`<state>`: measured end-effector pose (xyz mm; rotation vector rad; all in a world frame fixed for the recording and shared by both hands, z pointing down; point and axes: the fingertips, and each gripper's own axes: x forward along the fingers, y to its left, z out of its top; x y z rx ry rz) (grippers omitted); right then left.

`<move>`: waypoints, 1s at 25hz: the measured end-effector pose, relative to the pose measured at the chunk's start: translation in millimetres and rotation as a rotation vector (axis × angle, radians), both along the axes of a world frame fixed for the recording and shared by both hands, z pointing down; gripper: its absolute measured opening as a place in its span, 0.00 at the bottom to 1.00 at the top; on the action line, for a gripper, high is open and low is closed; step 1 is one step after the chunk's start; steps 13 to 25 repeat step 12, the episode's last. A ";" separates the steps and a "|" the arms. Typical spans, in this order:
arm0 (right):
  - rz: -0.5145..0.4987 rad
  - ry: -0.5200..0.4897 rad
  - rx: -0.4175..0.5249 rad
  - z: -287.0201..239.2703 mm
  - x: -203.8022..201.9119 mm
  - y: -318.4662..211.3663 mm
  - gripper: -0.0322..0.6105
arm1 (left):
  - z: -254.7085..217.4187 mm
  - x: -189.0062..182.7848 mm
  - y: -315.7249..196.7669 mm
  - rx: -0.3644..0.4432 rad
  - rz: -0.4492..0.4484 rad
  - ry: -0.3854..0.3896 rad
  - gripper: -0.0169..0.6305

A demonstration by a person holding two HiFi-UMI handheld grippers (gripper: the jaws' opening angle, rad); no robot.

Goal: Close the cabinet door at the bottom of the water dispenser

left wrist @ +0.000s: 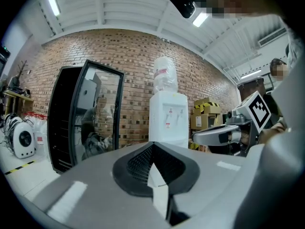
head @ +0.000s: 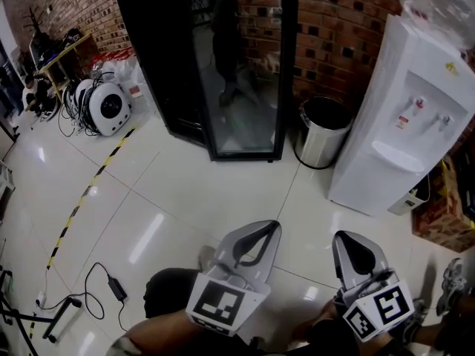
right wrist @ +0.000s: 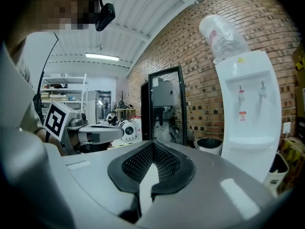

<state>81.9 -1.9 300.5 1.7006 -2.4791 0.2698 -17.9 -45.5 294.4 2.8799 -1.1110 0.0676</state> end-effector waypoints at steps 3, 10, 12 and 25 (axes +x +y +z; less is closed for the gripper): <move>-0.008 -0.003 0.000 -0.2 -2.1 0.0 0.05 | 0.5 -0.9 -0.1 -0.008 -0.006 0.006 0.03; -0.015 -0.001 0.000 -0.6 -4.5 -1.8 0.05 | -3.6 -3.8 -2.1 -0.011 -0.015 0.031 0.03; -0.014 -0.001 0.000 -1.0 -4.1 -2.5 0.05 | -3.6 -4.6 -3.1 -0.018 -0.016 0.037 0.03; -0.014 -0.001 0.000 -1.0 -4.1 -2.5 0.05 | -3.6 -4.6 -3.1 -0.018 -0.016 0.037 0.03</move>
